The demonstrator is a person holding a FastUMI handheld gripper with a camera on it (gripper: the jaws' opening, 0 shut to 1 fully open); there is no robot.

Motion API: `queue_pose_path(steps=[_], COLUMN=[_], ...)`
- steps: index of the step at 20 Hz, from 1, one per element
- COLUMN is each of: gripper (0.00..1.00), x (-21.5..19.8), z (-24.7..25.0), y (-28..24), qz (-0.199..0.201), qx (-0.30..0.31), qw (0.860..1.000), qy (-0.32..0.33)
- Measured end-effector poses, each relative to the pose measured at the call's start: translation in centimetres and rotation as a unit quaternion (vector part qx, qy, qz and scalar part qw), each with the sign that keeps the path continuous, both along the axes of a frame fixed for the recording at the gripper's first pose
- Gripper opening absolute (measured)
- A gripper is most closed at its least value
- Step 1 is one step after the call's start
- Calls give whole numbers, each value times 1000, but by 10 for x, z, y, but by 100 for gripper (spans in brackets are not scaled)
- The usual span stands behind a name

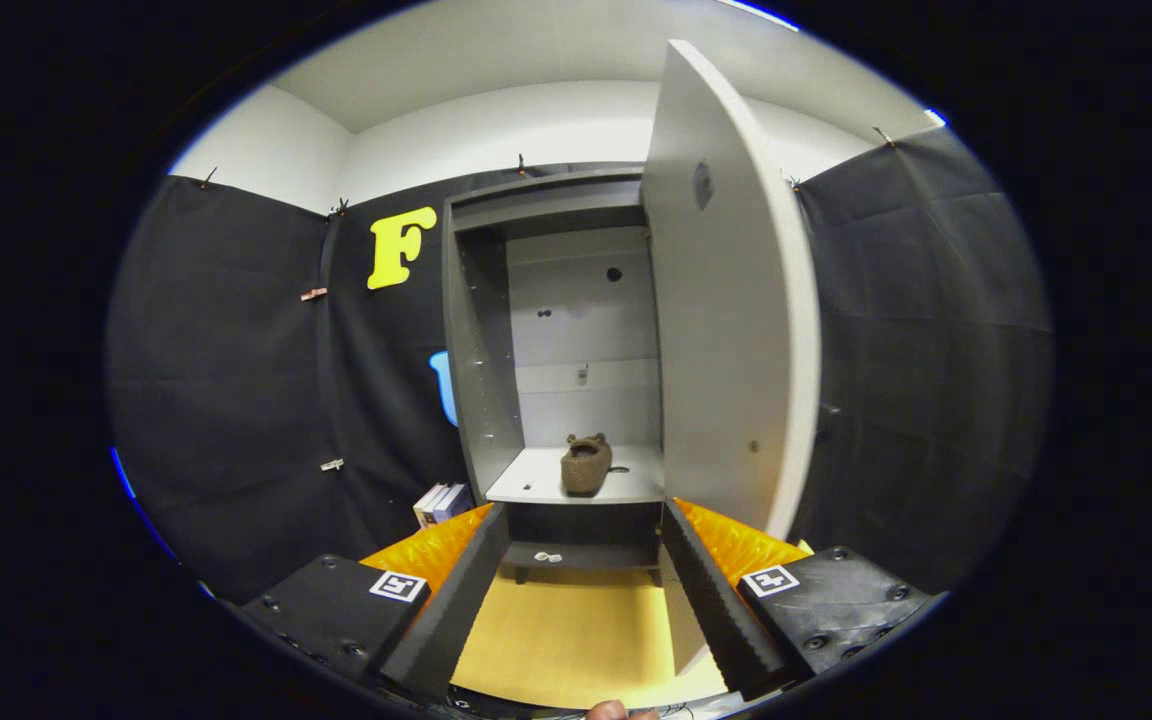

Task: Open the shoe cabinet door, grab the shoes and put them into the shoe cabinet, then close the shoe cabinet door.

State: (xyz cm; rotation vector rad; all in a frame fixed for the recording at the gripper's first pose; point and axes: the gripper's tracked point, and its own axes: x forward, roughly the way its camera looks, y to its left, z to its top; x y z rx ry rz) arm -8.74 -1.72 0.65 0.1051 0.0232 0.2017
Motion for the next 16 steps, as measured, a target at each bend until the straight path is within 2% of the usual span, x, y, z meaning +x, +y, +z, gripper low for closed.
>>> queue_pose_path(steps=[4, 8, 12, 16], gripper=[99, 99, 99, 99], x=[-12, 3, 31, 66], z=[-1, -13, -23, -33], y=[-52, -108, -158, -185], qz=[-33, -66, -96, -110], qx=[-1, 4, 2, -7], qw=[999, 998, 995, 993], qy=[5, 20, 27, 30])
